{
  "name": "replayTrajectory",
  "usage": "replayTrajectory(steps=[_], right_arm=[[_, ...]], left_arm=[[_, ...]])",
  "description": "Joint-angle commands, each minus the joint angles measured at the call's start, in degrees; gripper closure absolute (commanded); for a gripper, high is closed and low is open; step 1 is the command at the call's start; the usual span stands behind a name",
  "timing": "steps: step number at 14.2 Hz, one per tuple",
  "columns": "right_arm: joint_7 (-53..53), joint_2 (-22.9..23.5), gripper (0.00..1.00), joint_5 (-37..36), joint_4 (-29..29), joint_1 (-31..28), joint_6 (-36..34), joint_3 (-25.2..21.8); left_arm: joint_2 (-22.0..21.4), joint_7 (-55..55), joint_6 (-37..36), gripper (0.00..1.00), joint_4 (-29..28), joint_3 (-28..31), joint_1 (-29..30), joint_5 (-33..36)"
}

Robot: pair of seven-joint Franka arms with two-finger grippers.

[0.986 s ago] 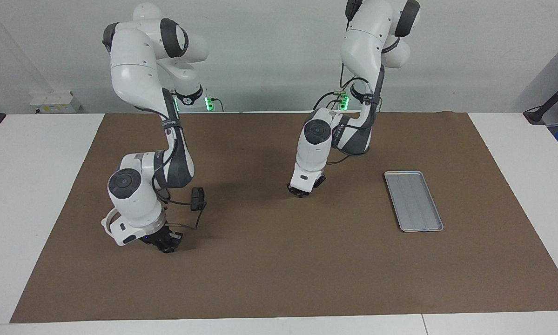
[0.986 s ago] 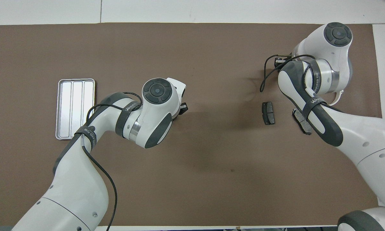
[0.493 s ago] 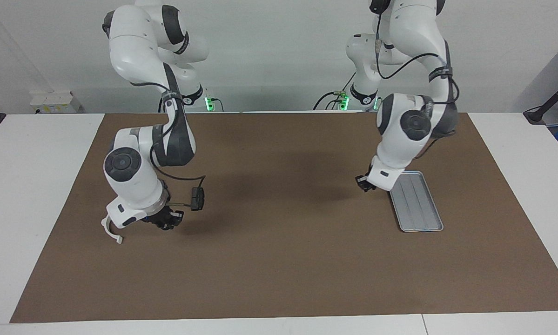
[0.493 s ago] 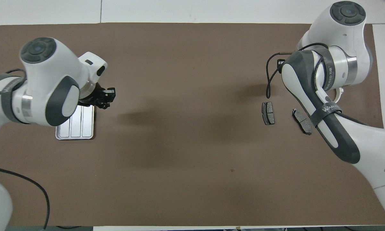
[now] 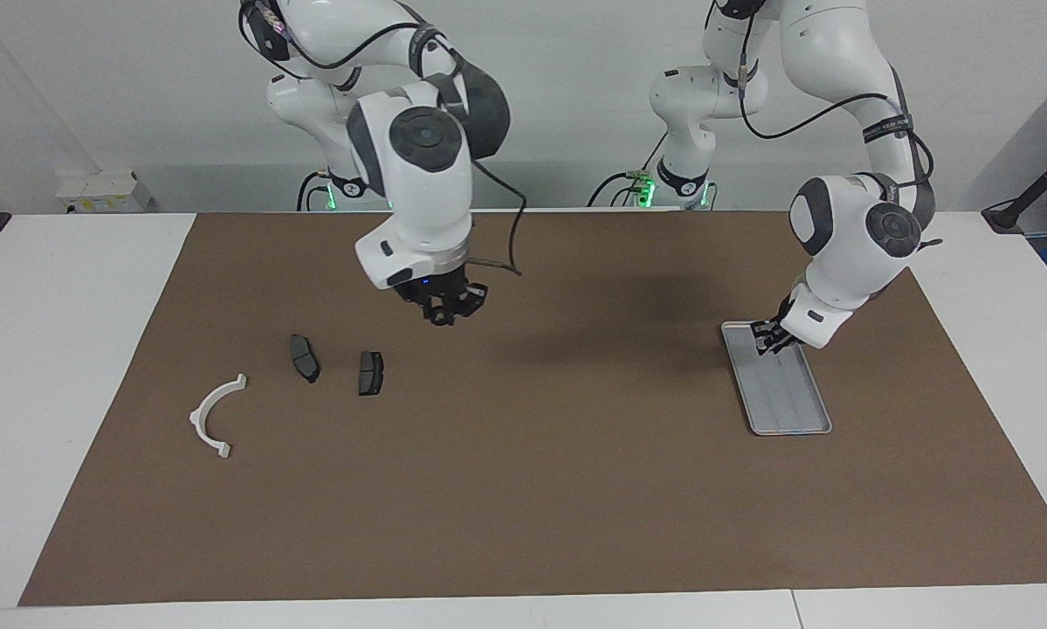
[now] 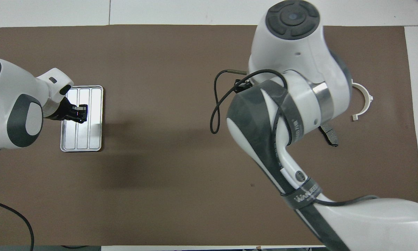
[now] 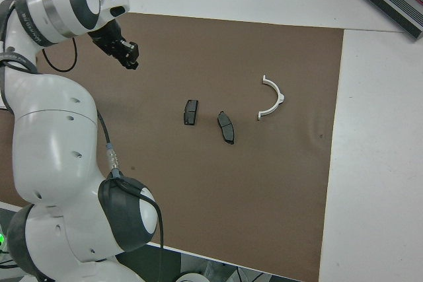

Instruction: Pick bearing gear from pile to tray

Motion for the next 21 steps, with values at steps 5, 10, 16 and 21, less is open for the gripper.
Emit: replayTrajectory(steps=[5,10,16,21], right_arm=[[20.7,7.7,1.0,1.6,-3.8,9.4,16.9,-0.2],[25.5,15.1,1.0,-1.3,-4.4,10.9,27.8,-0.2],[25.8,16.5,1.0,-2.9,-8.7,10.9,35.0,-0.2],[25.7,16.4,0.9,-3.2,-9.6,10.7,35.9,-0.3]], left_arm=[[-4.5,4.5,5.6,0.73,-9.6,-0.6,3.0,-0.7],[-4.4,4.4,10.5,0.72,-13.0,-0.6,2.8,-0.7],[-3.3,4.1,5.9,0.61,-8.1,-0.8,2.6,-1.2],[-1.7,-2.3,5.9,0.61,-4.7,-0.8,-1.9,-3.8]])
